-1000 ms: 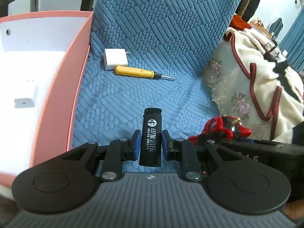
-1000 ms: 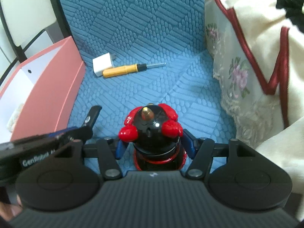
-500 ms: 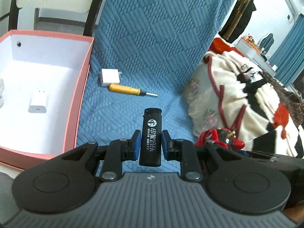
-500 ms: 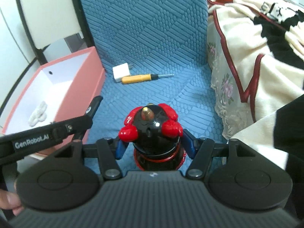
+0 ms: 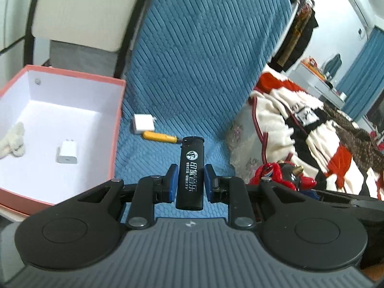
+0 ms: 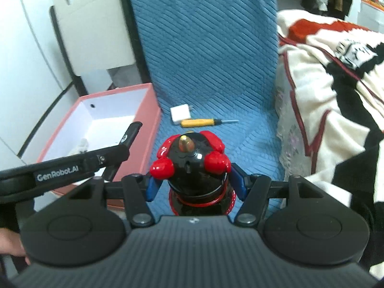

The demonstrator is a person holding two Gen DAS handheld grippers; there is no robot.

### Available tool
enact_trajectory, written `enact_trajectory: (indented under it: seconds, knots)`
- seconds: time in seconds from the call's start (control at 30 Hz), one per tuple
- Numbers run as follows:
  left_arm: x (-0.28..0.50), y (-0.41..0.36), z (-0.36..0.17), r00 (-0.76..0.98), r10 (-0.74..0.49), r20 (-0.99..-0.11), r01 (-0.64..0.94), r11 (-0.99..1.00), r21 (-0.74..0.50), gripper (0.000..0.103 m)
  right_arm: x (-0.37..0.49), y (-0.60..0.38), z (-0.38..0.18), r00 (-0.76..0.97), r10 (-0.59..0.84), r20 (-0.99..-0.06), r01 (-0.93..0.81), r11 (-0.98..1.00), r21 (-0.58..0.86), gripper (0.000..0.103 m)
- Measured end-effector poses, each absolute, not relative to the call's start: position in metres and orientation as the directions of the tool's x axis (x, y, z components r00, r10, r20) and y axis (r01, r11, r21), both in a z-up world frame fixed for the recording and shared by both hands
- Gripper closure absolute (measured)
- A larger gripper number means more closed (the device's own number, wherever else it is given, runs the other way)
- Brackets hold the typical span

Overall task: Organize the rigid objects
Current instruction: 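Carry the USB stick and figurine over the pink box with both grippers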

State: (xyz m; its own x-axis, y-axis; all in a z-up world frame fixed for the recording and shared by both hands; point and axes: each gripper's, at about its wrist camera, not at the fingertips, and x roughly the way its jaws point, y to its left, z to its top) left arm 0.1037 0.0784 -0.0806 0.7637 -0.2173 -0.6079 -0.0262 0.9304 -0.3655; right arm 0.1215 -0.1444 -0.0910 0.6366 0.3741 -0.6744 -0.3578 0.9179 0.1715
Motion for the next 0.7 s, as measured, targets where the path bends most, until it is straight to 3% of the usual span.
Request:
enact_trajectory:
  seconds: [0.43, 0.7]
  knots:
    - [0.074, 0.163, -0.045, 0.818, -0.08, -0.57, -0.17, 0.912, -0.373, 0.076, 0.118, -0.057, -0.059, 0.566, 0.513, -0.645, -0.557, 0.815, 0.16, 0.041]
    - [0.082, 0.231, -0.058, 0.797, -0.024, -0.603, -0.266, 0.883, -0.386, 0.076, 0.144, 0.0, -0.072, 0.497, 0.532, -0.686, -0.604, 0.779, 0.166, 0.041]
